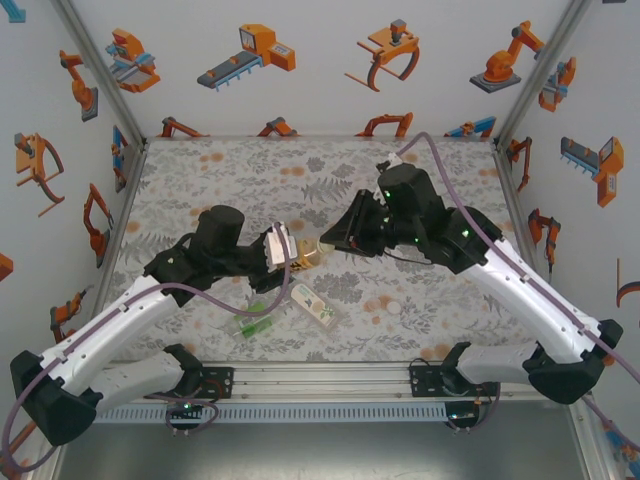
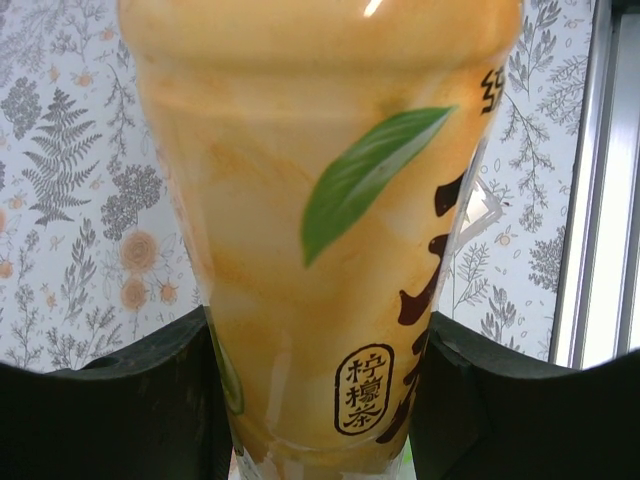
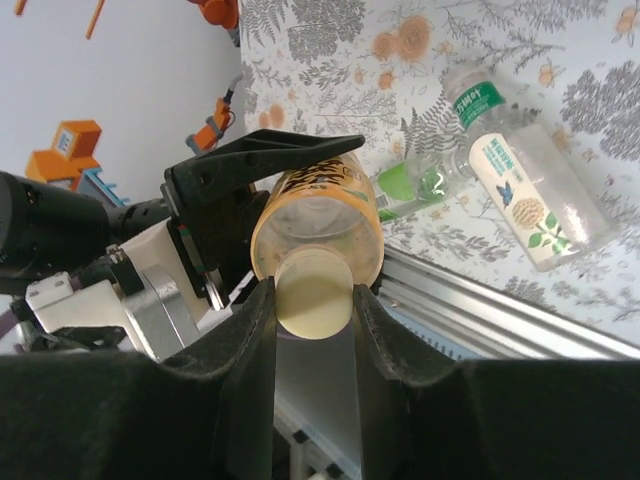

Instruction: Screw on the bottle caps

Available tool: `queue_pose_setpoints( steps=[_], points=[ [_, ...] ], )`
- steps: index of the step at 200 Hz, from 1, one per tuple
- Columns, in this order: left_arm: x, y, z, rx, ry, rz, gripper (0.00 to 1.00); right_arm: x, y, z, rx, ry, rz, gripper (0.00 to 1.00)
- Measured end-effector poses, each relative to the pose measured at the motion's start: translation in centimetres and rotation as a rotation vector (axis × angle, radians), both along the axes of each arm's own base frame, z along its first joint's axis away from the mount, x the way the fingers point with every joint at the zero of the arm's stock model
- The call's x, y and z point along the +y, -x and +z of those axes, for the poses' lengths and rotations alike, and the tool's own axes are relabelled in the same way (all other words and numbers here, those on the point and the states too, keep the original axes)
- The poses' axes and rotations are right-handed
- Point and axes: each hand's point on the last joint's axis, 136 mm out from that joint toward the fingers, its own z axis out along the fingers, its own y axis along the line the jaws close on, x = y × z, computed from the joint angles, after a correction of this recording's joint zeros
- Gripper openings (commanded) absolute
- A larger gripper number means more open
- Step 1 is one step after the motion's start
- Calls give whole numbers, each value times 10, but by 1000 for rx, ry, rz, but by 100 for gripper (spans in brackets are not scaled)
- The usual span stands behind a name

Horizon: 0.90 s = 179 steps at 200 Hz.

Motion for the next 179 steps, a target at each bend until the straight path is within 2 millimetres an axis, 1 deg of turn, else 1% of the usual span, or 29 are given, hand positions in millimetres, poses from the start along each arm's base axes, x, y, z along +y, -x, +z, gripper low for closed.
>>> queue_pose_setpoints(
  steps=[8,17,32,46,64,80,105,133,156,179],
  points=[
    [-2,0,3,-8,14,-7,0,2,1,6,-47,9,41,51],
    [-5,1,8,-20,33,-20,0,7,3,16,-114,15,103,53],
    [-8,3,13,-29,56,-39,0,13,10,32,-268,39,235,57],
    [-10,5,16,-28,69,-56,0,16,19,42,-427,71,369,60],
    [-12,10,17,-18,82,-86,0,17,34,51,-631,118,552,61],
    [-13,15,19,-8,93,-109,0,17,53,59,-826,155,740,61],
    [-14,21,21,5,107,-139,0,14,76,65,-1062,192,958,57],
    [-14,25,23,12,116,-157,0,12,87,61,-1193,228,1090,52],
    [-14,28,24,13,123,-167,0,15,87,54,-1227,241,1145,50],
    [-14,29,25,15,125,-172,0,18,88,52,-1245,230,1168,47]
  ],
)
